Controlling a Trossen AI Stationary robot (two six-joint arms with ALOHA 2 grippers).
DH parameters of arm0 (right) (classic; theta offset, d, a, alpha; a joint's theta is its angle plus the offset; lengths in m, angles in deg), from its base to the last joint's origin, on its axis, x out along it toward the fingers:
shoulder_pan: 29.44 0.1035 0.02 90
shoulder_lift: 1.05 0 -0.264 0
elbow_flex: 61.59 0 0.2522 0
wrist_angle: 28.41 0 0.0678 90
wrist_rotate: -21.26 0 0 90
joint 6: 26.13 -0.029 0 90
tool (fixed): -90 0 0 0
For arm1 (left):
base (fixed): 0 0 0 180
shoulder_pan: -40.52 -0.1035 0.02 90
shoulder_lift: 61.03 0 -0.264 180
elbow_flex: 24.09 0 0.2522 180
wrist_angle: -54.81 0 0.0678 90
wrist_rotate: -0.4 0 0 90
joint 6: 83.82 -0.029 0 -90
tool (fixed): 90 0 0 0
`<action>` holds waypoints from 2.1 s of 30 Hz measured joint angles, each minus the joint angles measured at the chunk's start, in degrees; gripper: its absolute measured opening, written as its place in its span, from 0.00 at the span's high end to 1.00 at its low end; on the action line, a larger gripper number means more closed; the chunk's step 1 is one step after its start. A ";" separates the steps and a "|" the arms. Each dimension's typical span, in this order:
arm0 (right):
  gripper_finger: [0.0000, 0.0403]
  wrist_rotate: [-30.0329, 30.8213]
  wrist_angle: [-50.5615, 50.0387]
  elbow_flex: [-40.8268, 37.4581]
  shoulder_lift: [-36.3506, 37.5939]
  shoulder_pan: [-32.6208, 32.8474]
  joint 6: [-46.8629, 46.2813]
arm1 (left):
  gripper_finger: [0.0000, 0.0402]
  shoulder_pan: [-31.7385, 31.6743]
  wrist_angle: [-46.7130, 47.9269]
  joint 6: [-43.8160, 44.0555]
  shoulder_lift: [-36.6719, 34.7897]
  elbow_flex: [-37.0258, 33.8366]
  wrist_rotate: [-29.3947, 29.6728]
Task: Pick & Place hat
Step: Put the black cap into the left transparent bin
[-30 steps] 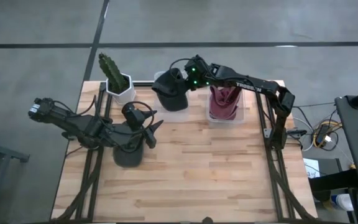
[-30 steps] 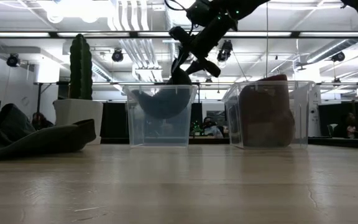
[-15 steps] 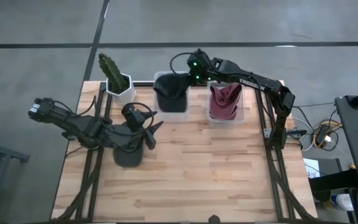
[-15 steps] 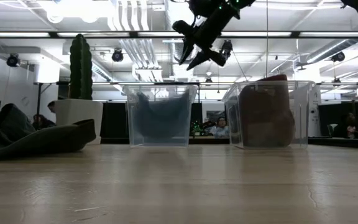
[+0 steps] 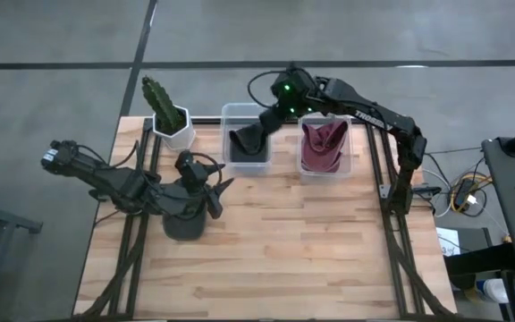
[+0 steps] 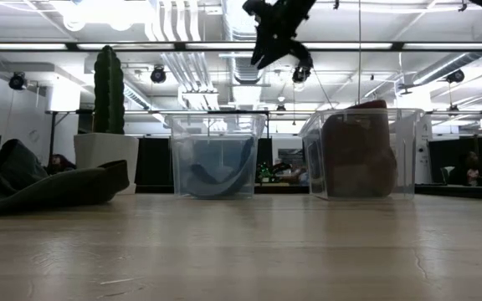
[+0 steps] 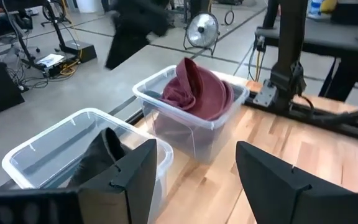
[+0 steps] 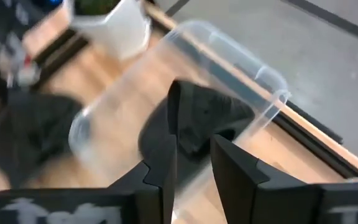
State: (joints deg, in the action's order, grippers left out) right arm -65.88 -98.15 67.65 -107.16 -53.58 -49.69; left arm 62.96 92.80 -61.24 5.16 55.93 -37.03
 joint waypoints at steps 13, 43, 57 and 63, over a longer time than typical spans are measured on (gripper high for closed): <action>0.83 0.17 0.74 -11.05 17.47 11.71 8.31 | 0.47 2.05 17.65 19.16 -0.89 0.00 -0.02; 0.85 0.12 36.04 -57.35 53.24 23.12 -6.08 | 0.47 2.07 65.77 76.96 -1.28 -1.65 -29.44; 0.82 -0.40 35.82 -55.54 52.80 24.31 -5.84 | 0.47 2.10 61.35 87.75 -1.49 -17.15 -45.98; 0.82 -0.41 35.62 -55.83 52.72 24.31 -6.04 | 0.47 2.09 60.16 89.41 -1.53 -18.63 -45.96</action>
State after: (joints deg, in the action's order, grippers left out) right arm -66.29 -62.53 11.82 -54.44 -29.28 -55.74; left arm 65.06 152.96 28.17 3.63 37.30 -82.99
